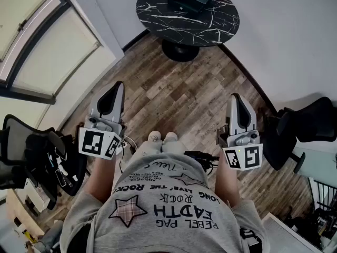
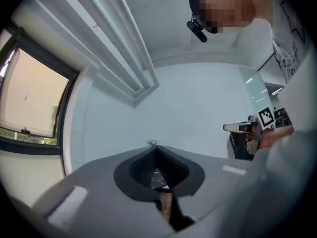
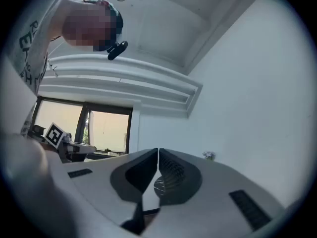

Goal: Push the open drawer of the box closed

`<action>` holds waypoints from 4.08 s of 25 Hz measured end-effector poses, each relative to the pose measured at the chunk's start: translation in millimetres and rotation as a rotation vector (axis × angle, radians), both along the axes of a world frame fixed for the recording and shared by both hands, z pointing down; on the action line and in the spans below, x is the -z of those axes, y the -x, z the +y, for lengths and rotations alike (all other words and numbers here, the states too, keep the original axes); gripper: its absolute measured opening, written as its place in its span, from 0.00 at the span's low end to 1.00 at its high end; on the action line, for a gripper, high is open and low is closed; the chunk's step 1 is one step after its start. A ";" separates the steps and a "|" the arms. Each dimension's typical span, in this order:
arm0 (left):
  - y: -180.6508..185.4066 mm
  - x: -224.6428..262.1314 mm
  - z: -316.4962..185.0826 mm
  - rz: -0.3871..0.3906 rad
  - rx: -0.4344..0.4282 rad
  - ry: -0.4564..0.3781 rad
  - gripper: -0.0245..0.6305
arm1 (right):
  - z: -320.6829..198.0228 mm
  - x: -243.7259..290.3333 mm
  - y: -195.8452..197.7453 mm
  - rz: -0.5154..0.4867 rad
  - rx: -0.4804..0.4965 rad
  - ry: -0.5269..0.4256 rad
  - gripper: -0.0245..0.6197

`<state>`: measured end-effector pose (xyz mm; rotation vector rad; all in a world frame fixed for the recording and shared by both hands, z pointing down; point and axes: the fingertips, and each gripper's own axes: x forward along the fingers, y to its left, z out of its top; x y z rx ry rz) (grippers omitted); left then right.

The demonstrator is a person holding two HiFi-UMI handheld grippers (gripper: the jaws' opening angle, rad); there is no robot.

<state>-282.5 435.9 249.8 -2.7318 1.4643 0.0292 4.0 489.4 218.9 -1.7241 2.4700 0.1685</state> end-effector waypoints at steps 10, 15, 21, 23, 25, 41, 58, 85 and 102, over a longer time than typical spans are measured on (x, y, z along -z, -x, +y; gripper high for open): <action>-14.6 1.8 17.2 0.004 -0.004 0.009 0.05 | 17.4 2.4 -4.7 -0.011 0.007 0.005 0.06; -22.6 -0.1 13.9 0.004 0.010 0.014 0.05 | 15.8 6.5 -12.7 -0.023 0.017 -0.010 0.06; -38.6 -3.4 9.0 0.012 0.032 0.016 0.05 | 13.0 6.7 -29.2 -0.051 0.045 -0.018 0.06; -44.6 -4.9 6.5 0.016 0.038 0.020 0.05 | 10.2 6.4 -33.4 -0.050 0.058 -0.014 0.06; -51.7 -7.7 1.9 0.017 0.042 0.026 0.05 | 5.3 5.8 -37.9 -0.045 0.068 -0.009 0.06; -83.1 -25.1 -103.3 0.033 0.021 0.084 0.05 | -89.1 5.8 -53.4 -0.047 0.067 0.005 0.06; -93.0 -26.7 -297.8 0.013 -0.006 0.081 0.05 | -264.5 11.1 -50.0 -0.030 0.023 0.007 0.06; -151.0 -45.2 -458.9 0.008 0.049 0.135 0.05 | -466.8 3.1 -93.8 -0.052 0.150 0.037 0.06; -207.9 -64.3 -549.4 -0.008 0.161 0.174 0.05 | -586.2 -2.0 -151.6 -0.078 0.294 0.063 0.06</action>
